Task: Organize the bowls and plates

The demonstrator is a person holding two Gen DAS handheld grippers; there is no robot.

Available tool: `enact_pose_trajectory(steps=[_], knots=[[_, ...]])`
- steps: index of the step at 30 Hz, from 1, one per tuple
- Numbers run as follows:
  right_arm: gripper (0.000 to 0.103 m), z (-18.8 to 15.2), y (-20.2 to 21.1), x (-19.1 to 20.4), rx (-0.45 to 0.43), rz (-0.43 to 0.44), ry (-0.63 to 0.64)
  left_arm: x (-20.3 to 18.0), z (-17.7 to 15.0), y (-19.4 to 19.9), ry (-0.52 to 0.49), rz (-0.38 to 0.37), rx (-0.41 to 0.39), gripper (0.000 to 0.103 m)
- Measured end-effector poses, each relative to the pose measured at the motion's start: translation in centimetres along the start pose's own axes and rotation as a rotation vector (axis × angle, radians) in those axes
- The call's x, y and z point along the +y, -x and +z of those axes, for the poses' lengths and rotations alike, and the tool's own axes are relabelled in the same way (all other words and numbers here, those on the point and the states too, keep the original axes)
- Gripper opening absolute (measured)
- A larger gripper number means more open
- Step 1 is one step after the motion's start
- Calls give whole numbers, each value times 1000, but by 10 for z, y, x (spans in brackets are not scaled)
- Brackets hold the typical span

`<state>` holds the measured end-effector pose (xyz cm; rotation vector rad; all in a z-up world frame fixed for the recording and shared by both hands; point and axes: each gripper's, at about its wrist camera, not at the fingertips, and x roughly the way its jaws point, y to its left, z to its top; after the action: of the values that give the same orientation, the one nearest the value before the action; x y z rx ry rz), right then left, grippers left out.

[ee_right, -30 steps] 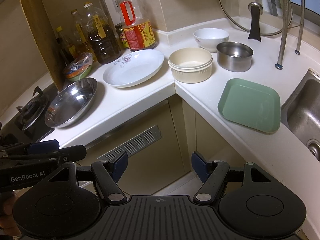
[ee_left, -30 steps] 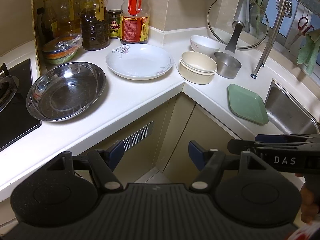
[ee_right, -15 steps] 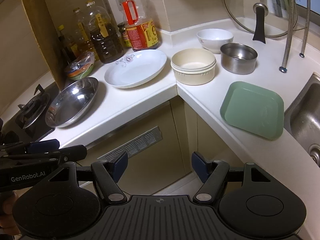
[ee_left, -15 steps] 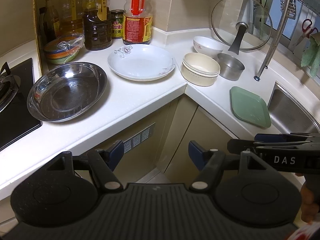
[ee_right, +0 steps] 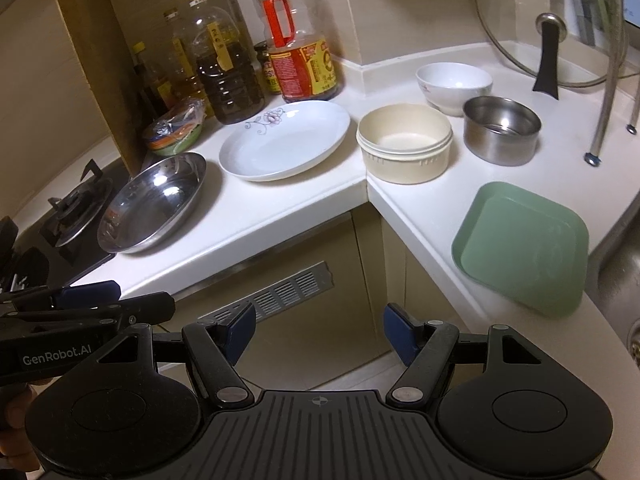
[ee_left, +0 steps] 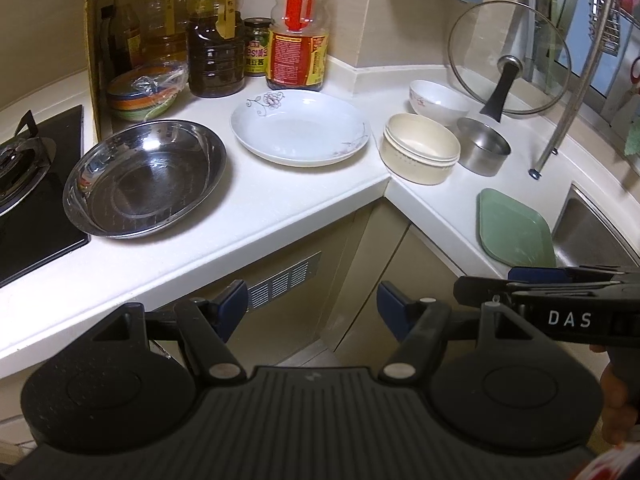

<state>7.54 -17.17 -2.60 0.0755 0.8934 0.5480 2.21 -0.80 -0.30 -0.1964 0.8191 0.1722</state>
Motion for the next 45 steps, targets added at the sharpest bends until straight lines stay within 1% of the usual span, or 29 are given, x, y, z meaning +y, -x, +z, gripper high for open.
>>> enact_pose_trajectory(steps=[4,11,15,21,23,26,32,37,38,39,42,45], knots=[[71,9,-8,-8,11,30,19,-5,4,-3,35,28,1,69],[70,27,-19,-23,-5,104,76,-9,11,-10,113,89,-9,69],[70,35,-27,-31,-11,164,105,-7,13,-11,172,142,-26,69],[70,44,-46,-37,17,233,139,4,11,-11,252,240,-50,69],[70,45,-52,-36,24,247,150,10,8,-10,282,278,-53,67],[70,47,-61,-35,35,273,144,21,5,-9,319,309,-56,63],[70,53,-78,-23,27,318,138,45,4,-9,356,365,-76,62],[70,61,-89,-6,-6,344,134,70,12,-14,363,387,-97,62],[70,63,-91,-3,-14,348,133,76,15,-16,360,389,-98,59],[69,64,-93,1,-23,349,130,82,18,-19,357,388,-101,58],[62,71,-102,11,-42,351,121,102,28,-29,359,383,-99,56],[60,79,-114,25,-49,353,113,124,37,-39,364,380,-106,54]])
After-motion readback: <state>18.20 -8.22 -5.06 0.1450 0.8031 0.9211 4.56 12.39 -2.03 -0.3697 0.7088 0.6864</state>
